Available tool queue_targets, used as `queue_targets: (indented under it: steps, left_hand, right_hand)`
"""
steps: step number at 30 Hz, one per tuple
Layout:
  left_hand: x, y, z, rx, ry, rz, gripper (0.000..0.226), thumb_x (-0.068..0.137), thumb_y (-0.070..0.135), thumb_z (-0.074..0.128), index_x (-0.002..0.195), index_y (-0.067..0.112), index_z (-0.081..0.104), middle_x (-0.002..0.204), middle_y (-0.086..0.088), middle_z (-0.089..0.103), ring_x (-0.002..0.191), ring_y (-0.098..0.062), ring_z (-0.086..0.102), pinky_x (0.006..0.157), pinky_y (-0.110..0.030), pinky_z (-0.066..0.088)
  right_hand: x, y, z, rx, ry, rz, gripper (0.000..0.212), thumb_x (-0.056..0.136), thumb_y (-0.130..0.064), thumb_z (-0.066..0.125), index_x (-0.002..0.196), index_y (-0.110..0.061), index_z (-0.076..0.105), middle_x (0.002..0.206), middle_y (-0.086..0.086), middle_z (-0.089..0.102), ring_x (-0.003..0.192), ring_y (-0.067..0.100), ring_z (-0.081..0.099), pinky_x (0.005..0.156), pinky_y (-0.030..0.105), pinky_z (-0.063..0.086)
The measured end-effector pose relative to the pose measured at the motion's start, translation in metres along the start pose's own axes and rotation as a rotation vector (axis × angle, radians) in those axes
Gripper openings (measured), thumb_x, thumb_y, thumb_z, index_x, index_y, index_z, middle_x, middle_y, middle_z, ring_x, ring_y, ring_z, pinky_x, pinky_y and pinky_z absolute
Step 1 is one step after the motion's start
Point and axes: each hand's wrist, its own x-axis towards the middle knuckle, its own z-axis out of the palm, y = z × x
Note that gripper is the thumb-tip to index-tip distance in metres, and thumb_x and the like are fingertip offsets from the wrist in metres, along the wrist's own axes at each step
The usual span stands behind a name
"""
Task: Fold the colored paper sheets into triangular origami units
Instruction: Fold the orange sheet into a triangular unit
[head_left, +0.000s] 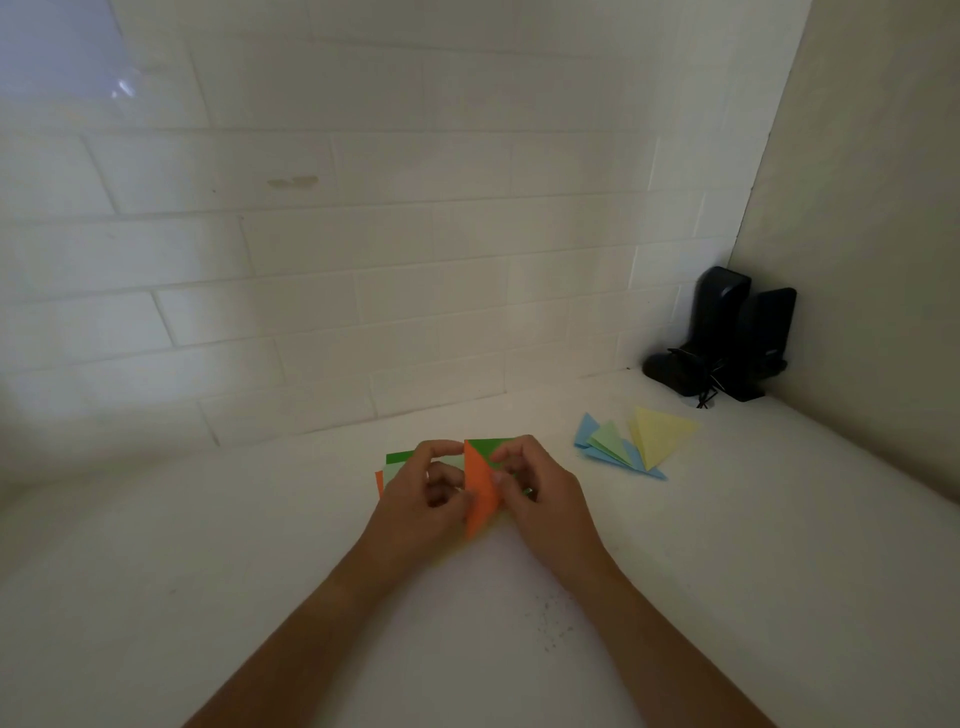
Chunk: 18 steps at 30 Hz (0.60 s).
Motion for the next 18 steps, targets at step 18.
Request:
queue_targets:
  steps: [18]
  left_hand:
    - [0.0021, -0.0016, -0.0015, -0.034, 0.040, 0.016, 0.031, 0.091, -0.002, 0.070, 0.113, 0.016, 0.060, 0.100, 0.002, 0.071, 0.073, -0.021, 0.068, 0.068, -0.031, 0.055]
  right_hand:
    - [-0.0006, -0.0028, 0.0017, -0.044, -0.049, -0.013, 0.022, 0.091, -0.014, 0.073, 0.110, -0.024, 0.068, 0.097, -0.014, 0.071, 0.086, 0.002, 0.064, 0.070, 0.012, 0.048]
